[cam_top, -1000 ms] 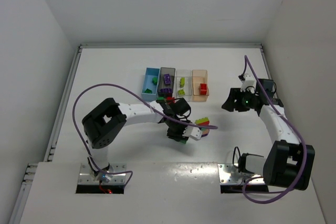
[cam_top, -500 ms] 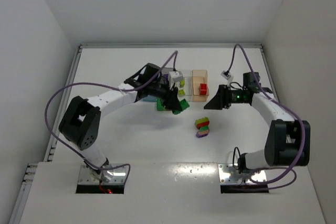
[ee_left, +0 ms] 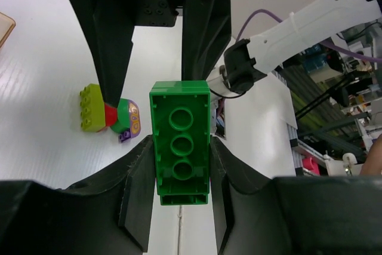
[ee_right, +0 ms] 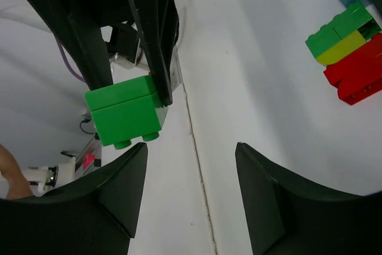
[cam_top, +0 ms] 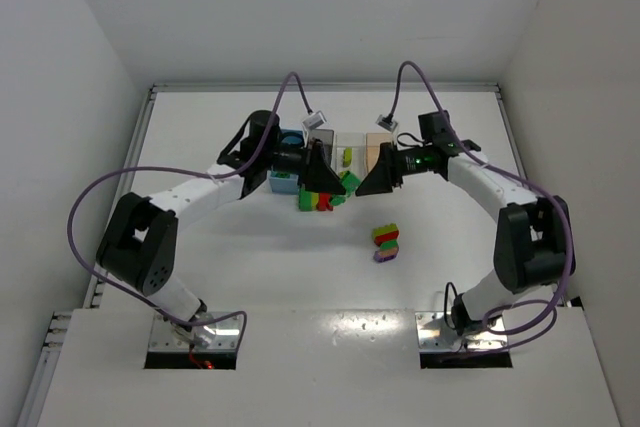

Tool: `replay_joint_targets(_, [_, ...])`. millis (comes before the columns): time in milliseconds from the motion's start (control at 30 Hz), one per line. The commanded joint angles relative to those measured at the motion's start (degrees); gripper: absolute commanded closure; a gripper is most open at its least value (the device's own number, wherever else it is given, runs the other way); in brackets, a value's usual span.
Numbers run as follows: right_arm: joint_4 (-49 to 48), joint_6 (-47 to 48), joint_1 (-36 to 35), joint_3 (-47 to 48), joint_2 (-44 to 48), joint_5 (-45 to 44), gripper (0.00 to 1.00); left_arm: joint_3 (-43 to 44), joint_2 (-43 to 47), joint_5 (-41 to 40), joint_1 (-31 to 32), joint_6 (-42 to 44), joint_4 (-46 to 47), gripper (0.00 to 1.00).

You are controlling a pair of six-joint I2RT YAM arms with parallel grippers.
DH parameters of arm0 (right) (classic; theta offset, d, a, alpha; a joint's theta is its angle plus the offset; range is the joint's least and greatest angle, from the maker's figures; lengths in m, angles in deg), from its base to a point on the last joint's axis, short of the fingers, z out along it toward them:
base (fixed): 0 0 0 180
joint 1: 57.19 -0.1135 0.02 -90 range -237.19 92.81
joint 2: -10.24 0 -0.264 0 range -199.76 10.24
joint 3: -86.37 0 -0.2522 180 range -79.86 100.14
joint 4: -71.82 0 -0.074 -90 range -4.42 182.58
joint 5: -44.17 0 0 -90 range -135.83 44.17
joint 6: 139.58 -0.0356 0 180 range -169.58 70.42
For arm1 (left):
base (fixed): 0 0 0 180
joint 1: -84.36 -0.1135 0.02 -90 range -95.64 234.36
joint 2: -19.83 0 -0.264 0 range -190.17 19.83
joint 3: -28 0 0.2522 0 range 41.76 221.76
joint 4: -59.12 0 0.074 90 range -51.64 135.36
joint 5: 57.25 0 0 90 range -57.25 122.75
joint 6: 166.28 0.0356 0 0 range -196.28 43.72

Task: Sort the legos into containers by color

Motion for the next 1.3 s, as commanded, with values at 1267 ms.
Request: replay_joint_targets(1267, [-7.1, 1.0, -5.2, 0.0, 3.9, 3.5, 0.38, -1.9, 1.4, 3.1, -0.8, 1.0, 0.9, 0.86])
